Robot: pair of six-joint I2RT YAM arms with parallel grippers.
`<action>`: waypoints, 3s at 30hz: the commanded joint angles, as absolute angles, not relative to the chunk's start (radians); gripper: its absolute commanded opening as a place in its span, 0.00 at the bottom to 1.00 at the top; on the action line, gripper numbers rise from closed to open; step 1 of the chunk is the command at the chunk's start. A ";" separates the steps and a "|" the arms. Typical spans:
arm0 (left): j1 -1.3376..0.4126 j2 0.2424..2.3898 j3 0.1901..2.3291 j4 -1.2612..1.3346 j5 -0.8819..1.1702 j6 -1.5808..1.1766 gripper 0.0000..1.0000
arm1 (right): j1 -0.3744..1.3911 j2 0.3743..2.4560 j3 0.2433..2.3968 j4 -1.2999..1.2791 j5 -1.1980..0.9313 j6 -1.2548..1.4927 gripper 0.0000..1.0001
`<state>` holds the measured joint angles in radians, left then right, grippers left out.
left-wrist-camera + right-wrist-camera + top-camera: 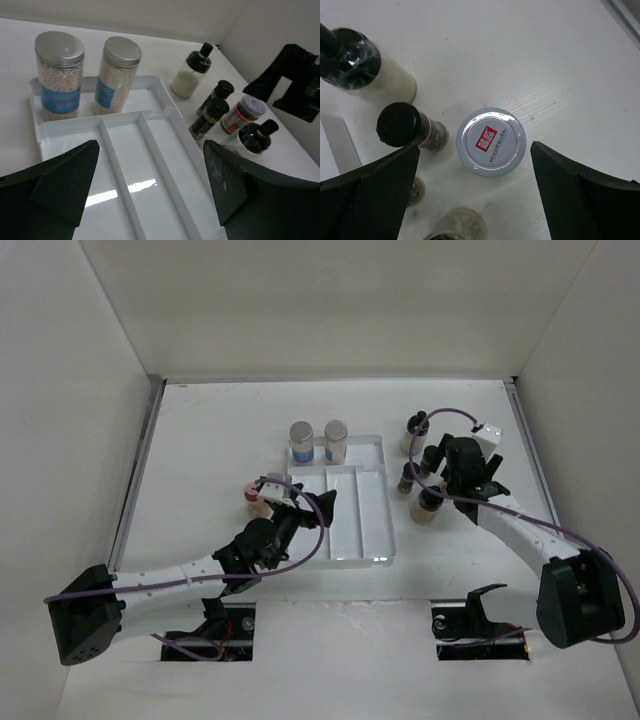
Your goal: Organize the condiment bottles
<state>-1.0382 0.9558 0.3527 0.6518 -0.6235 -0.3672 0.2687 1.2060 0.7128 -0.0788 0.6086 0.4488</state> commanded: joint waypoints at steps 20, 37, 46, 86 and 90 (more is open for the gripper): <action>-1.032 1.140 0.281 1.008 -0.557 -0.368 0.87 | 0.191 1.202 0.718 0.075 0.643 0.515 0.54; -0.953 1.002 0.212 1.029 -0.584 -0.364 0.89 | 0.596 1.267 1.072 0.139 0.600 0.291 0.54; -0.941 1.011 0.202 1.040 -0.586 -0.367 0.89 | 0.604 1.595 1.190 0.250 0.508 0.311 0.54; -0.955 1.106 0.221 1.071 -0.572 -0.368 0.88 | 0.383 1.472 1.094 0.111 0.538 0.348 0.93; -0.952 1.114 0.219 1.074 -0.572 -0.371 0.88 | 0.308 1.569 1.129 0.038 0.520 0.327 0.99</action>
